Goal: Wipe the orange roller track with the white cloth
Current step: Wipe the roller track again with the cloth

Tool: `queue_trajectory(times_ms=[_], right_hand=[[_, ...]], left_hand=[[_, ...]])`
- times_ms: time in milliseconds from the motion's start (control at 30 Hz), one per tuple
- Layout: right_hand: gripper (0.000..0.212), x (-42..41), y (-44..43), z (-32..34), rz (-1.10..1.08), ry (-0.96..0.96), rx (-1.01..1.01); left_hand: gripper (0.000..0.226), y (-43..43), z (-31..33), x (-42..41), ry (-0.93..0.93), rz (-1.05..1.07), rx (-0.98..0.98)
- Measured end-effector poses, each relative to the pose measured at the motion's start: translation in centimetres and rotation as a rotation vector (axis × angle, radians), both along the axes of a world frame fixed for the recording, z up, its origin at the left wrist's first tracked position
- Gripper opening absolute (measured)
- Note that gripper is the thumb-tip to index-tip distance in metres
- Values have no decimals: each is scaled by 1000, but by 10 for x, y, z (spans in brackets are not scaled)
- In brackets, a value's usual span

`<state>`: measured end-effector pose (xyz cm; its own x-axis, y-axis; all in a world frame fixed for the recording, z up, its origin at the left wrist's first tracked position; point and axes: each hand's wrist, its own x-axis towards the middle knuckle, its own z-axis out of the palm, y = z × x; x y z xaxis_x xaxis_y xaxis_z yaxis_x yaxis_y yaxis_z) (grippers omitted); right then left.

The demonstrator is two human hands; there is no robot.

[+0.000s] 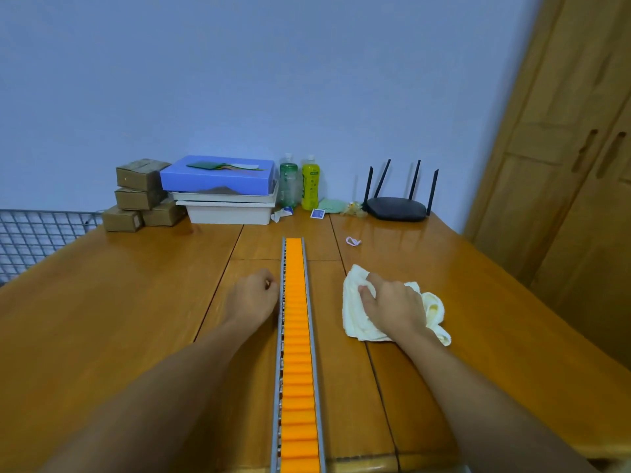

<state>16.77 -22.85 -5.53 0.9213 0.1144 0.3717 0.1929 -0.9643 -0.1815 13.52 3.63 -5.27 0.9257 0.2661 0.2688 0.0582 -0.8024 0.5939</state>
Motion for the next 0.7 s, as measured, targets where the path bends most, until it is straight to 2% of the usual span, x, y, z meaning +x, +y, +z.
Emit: queue_trajectory(times_ms=[267,433,533,700], right_hand=[[40,76,42,32,80,-80,144],[39,126,79,58,136,-91,260],[35,149,108,64,165,-56,234],[34,167,152,54,222,-36,121]], left_hand=[[32,12,-13,65,-6,-33,-87],[32,18,-24,81,1,-81,-96],[30,19,-28,85,-13,-61,-136],[24,22,-33,90,-44,-42,-93]])
